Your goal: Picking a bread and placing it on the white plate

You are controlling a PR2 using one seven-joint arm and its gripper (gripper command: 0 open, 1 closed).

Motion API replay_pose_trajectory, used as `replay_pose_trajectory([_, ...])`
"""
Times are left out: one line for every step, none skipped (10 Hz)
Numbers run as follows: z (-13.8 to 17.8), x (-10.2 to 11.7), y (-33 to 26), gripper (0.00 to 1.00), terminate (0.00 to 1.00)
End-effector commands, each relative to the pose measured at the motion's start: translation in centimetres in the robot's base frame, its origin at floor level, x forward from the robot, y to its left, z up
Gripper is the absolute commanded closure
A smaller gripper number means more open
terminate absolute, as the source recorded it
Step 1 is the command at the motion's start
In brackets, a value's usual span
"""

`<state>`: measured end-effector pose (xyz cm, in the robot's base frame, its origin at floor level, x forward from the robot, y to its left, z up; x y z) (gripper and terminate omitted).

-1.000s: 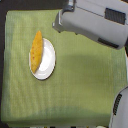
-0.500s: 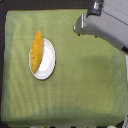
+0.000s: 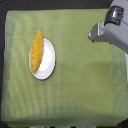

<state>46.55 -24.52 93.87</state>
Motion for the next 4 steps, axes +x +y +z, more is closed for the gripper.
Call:
replay_pose_trajectory([-0.86, -2.55, -4.57, 0.0, 0.0])
replay_pose_trajectory([-1.42, -2.43, -4.1, 0.0, 0.0])
replay_pose_trajectory([-1.56, -2.3, -4.05, 0.0, 0.0])
replay_pose_trajectory([-1.7, -2.27, -3.78, 0.0, 1.0])
